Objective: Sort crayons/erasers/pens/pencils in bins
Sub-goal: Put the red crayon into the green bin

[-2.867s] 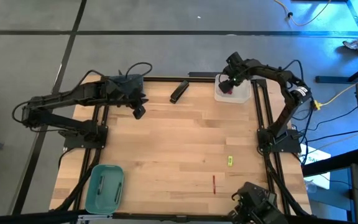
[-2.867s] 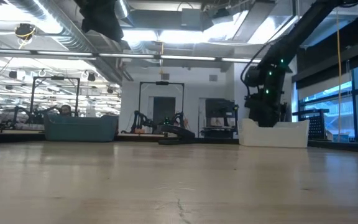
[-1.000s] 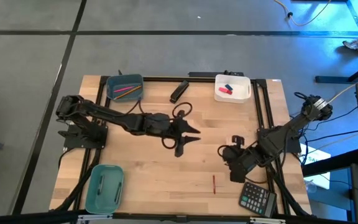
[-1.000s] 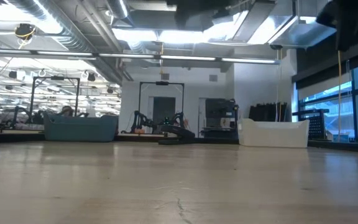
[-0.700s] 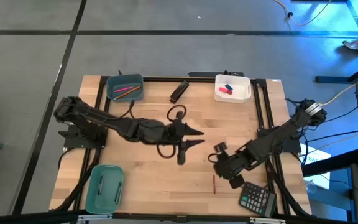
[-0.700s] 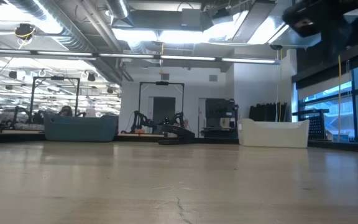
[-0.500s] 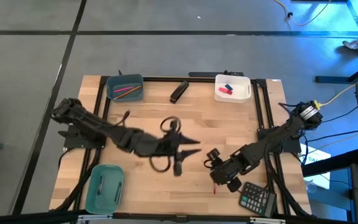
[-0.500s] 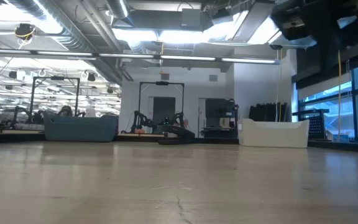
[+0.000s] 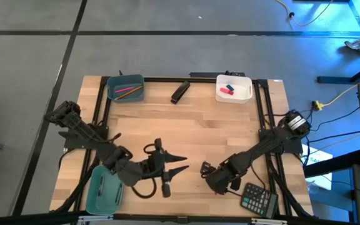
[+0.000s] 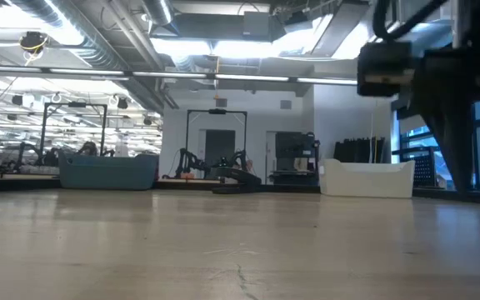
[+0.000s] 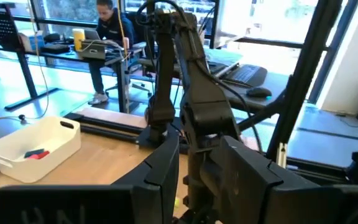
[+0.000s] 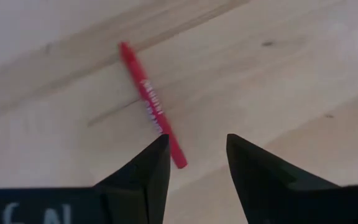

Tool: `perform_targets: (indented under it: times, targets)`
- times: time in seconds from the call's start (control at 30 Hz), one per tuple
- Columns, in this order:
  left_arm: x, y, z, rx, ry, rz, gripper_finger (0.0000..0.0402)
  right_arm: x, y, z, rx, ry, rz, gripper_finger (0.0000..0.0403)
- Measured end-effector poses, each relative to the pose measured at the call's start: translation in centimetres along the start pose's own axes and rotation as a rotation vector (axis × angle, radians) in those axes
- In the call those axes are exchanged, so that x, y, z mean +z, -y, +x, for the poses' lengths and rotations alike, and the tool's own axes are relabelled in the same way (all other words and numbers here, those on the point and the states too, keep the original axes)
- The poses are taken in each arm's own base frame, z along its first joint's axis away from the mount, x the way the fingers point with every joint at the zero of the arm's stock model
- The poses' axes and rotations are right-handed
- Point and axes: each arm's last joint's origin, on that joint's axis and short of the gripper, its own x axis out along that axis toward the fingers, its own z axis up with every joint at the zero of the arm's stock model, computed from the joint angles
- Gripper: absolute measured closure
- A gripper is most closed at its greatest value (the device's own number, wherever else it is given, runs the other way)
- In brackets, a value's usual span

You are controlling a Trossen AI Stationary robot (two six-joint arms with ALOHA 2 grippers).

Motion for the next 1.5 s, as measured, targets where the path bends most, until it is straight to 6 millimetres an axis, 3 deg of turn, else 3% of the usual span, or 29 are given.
perform_targets:
  times: [0.2, 0.43, 0.9, 1.5]
  targets:
    - [-0.5, 0.5, -0.8, 0.005, -0.019, 0.013, 0.0292, -0.4, -0.2, 1.7, 0.050, -0.056, -0.102, 0.0242]
    - [-1.0, 0.6, -1.0, 0.012, -0.057, 0.054, 0.0292, -0.5, -0.2, 2.6, 0.079, -0.071, -0.107, 0.0245]
    - [-1.4, 0.0, -0.6, 0.033, -0.088, 0.094, 0.0292, -1.0, 0.4, 2.7, 0.157, -0.021, -0.065, 0.0359]
    - [-1.5, 0.7, -1.4, 0.029, -0.082, 0.069, 0.0292, -1.6, 1.3, 2.8, 0.177, 0.008, 0.000, 0.0359]
